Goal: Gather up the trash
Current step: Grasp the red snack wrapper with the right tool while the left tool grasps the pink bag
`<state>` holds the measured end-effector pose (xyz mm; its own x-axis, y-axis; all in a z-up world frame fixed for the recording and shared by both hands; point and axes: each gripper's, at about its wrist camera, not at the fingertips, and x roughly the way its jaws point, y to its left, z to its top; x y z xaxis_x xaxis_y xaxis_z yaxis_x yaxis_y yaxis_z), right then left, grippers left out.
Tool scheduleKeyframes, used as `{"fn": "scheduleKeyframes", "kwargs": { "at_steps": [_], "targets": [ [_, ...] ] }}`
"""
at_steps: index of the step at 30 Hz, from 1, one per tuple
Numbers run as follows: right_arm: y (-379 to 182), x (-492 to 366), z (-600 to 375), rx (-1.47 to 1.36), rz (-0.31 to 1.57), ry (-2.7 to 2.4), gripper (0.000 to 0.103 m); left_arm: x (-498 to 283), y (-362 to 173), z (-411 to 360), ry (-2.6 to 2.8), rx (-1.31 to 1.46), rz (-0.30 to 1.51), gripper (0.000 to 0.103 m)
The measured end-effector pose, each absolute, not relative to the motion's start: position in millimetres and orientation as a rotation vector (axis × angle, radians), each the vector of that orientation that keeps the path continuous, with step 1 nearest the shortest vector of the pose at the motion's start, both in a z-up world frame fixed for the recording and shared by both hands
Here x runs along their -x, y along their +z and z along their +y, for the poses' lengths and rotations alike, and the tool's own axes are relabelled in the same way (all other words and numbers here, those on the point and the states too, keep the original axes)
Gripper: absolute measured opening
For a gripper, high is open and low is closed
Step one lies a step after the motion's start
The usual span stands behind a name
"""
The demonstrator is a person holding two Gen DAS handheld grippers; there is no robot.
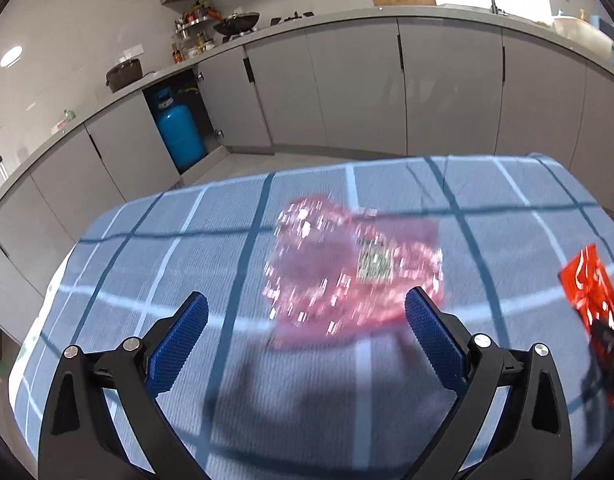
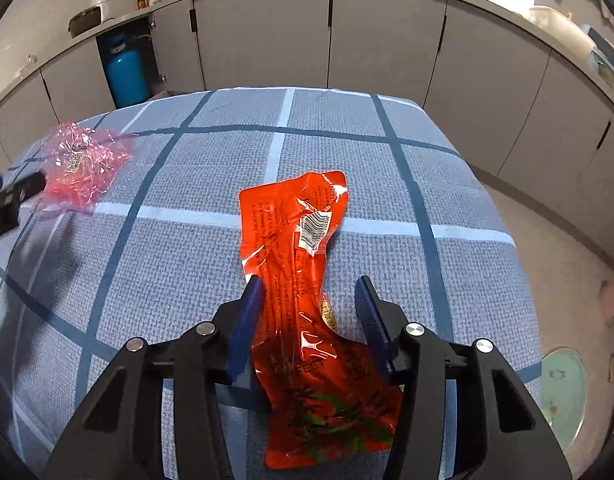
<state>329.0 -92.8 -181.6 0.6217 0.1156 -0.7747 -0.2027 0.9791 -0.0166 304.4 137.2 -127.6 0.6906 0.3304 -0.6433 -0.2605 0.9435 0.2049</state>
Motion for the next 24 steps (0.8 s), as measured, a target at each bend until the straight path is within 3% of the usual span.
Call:
{"fn": "scheduleKeyframes", "kwargs": {
  "at_steps": [11,17,19,20,21,24],
  "targets": [
    [-181.6,-328.4,-90.7,0.11,0.88,0.184,0.051,-343.0,-164.7,140.3,0.292,-0.041,0.842,0.098],
    [-182.4,-329.0,-88.9,0.118,0.88,0.184,0.051,-341.7,-170.0,137.3,0.253,-0.044,0.863,0.072],
    [-182.5,-328.9,-88.8,0.115,0.879,0.189,0.05,-338.3,-170.0,136.8,0.23,-0.039,0.871,0.055],
    [-182.7,-328.9,-88.9,0.112,0.88,0.196,0.047,-336.2,-169.5,134.3,0.223,-0.052,0.87,0.054],
    [-182.7,-328.6,-88.6,0.095,0.884,0.221,0.036,-334.3,-168.8,132.5,0.216,-0.062,0.868,0.048],
    [-182.1,-326.5,-86.2,0.102,0.882,0.223,0.034,-328.9,-164.5,131.4,0.206,-0.074,0.86,0.034]
  ]
}}
